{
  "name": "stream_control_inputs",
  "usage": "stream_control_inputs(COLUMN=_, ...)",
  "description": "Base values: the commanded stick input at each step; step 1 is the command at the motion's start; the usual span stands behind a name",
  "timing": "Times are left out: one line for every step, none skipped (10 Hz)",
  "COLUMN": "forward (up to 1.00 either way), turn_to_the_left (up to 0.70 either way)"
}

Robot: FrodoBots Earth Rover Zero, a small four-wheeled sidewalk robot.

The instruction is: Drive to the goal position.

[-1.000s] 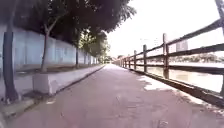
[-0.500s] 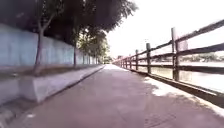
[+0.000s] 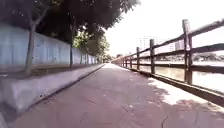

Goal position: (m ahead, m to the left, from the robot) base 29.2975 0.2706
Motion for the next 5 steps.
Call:
stream_control_inputs(forward=0.98, turn_to_the_left=0.01)
stream_control_inputs(forward=0.98, turn_to_the_left=0.01)
stream_control_inputs(forward=0.98, turn_to_the_left=0.01)
stream_control_inputs(forward=0.98, turn_to_the_left=0.01)
stream_control_inputs(forward=0.98, turn_to_the_left=0.01)
